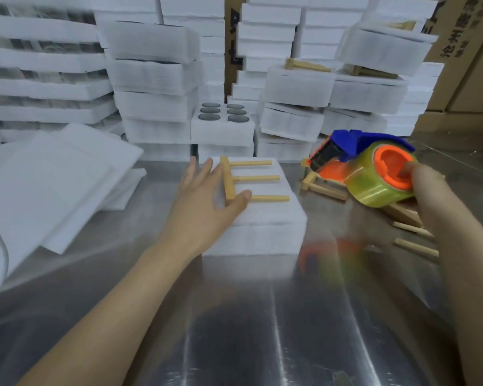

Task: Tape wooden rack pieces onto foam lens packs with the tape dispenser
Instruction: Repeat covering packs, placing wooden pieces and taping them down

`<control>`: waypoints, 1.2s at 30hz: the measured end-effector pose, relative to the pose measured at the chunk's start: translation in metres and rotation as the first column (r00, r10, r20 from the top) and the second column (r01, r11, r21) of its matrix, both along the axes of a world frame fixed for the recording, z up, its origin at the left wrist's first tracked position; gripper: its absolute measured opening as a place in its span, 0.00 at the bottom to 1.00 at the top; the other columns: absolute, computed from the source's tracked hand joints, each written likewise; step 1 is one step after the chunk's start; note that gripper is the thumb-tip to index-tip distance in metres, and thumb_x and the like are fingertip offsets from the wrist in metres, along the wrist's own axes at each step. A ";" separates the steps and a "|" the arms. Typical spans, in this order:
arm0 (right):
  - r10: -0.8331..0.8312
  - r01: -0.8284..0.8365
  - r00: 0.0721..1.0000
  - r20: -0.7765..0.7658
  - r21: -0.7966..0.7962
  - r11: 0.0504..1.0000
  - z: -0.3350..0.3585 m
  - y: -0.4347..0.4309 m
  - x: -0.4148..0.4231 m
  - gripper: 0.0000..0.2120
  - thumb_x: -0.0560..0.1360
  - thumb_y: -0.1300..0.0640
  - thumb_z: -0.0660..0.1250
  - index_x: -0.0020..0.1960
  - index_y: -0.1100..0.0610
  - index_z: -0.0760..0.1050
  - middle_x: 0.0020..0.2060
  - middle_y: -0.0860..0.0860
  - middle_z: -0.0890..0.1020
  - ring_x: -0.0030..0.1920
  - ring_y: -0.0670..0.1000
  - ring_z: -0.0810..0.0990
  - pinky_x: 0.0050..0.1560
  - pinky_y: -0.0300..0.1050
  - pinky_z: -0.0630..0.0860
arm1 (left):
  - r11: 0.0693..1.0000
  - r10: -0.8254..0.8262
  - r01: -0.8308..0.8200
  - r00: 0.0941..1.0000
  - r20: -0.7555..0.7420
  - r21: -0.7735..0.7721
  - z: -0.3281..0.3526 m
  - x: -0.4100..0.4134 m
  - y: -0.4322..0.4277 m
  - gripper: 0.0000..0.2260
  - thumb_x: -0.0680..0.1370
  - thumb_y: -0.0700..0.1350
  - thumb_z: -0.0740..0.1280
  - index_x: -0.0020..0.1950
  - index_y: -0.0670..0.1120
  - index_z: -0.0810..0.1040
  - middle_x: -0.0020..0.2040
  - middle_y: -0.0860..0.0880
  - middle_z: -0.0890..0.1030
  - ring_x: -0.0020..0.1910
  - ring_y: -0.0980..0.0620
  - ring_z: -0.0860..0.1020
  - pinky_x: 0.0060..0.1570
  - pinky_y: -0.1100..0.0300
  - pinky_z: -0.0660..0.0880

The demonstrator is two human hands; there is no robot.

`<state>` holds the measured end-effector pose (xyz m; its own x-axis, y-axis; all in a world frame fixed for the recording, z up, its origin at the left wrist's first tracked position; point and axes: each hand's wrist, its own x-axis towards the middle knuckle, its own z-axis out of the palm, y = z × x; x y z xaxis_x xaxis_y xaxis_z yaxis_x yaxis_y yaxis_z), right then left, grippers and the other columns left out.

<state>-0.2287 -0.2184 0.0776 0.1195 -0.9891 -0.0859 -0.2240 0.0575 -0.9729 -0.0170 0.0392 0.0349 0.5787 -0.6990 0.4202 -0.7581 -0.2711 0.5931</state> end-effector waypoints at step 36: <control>0.547 -0.376 0.372 0.750 -0.417 0.828 0.004 0.084 0.047 0.39 0.51 0.47 0.83 0.58 0.56 0.73 0.52 0.52 0.81 0.56 0.55 0.79 0.61 0.57 0.74 | 0.630 -0.764 0.313 0.414 -0.496 -0.710 0.061 -0.031 0.025 0.13 0.74 0.43 0.63 0.32 0.47 0.82 0.23 0.54 0.71 0.23 0.60 0.64 0.24 0.68 0.54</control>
<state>-0.1820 -0.1342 0.0812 0.4889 -0.7423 0.4582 0.7211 0.0483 -0.6911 -0.0477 0.0646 0.0959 0.3796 -0.8245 0.4197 0.1087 0.4902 0.8648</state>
